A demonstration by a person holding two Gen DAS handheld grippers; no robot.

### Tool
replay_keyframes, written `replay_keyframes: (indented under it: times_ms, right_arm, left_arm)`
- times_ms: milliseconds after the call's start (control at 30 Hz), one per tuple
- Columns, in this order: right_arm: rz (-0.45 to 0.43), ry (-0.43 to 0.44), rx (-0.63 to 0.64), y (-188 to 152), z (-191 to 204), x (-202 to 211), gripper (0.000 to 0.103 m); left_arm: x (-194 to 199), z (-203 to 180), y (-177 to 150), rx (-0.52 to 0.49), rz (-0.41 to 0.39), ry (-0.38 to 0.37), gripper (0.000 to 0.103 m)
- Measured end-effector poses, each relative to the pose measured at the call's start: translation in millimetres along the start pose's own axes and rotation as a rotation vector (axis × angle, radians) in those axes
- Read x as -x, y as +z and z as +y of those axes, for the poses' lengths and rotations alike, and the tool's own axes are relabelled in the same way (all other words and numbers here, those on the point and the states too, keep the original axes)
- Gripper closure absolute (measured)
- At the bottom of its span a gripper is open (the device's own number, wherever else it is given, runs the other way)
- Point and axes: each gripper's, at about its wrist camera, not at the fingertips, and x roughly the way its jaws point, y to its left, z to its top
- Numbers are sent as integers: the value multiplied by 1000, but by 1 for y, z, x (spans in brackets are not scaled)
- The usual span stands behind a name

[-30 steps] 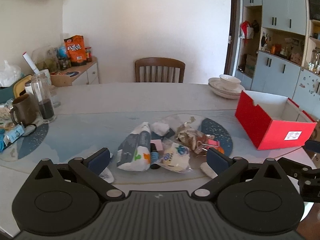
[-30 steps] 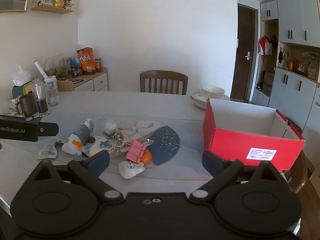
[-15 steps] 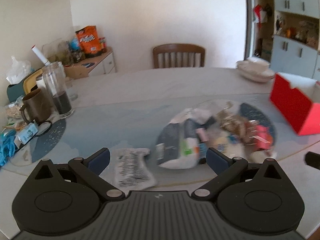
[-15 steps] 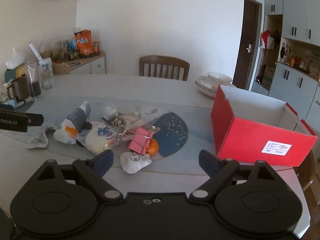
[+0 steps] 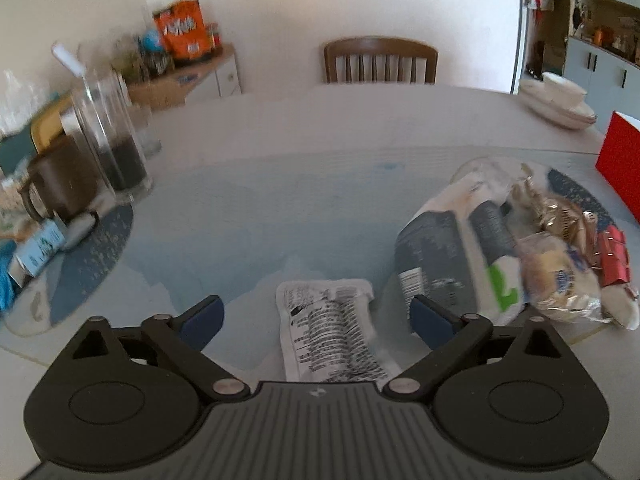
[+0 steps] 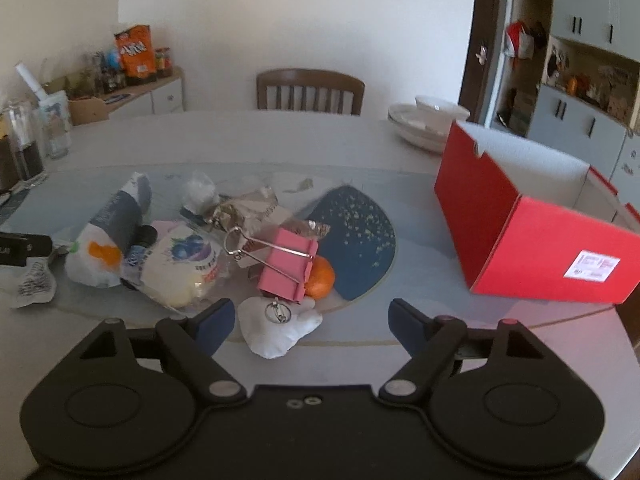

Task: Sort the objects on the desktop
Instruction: 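Reach the left gripper toward the white printed sachet while the right gripper approaches the white cloth pouch, then close the left gripper on the white sachet while the right gripper grasps the white cloth pouch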

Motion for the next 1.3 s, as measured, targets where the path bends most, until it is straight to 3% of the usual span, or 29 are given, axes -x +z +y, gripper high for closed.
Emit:
replay_keyframes:
  times_ms: [100,367,467,633,667,833,1100,1300]
  right_arm:
    - [26,-3,-4,0,4,-11,24]
    - [89,-12,-7,-3,12,-30,31]
    - [102,-3,-15,-2,13,-34,31]
    - [130,13,-35,-2,13,-41,33]
    - [134,17,-40,-2,12,-42,33]
    - [147,40,-43,0,12,-45,45]
    - [155,59,-37,0,13,-42,52]
    - [166,73,-38,-4,11,-31,53]
  left_arm:
    - [-15,6,2,12,67,-13,15]
    - [-39,17,2,40,159,-82,15]
    - [-40,20,4,45,155,-92,18]
    - [-39,15,8,25,147,-114,38]
    - [-40,14,9,23,150,-117,38]
    - [-39,16,11,25,142,-135,46]
    - [-32,13,13,-1,104,-172,67]
    - [-26,16,13,0,97,-183,69]
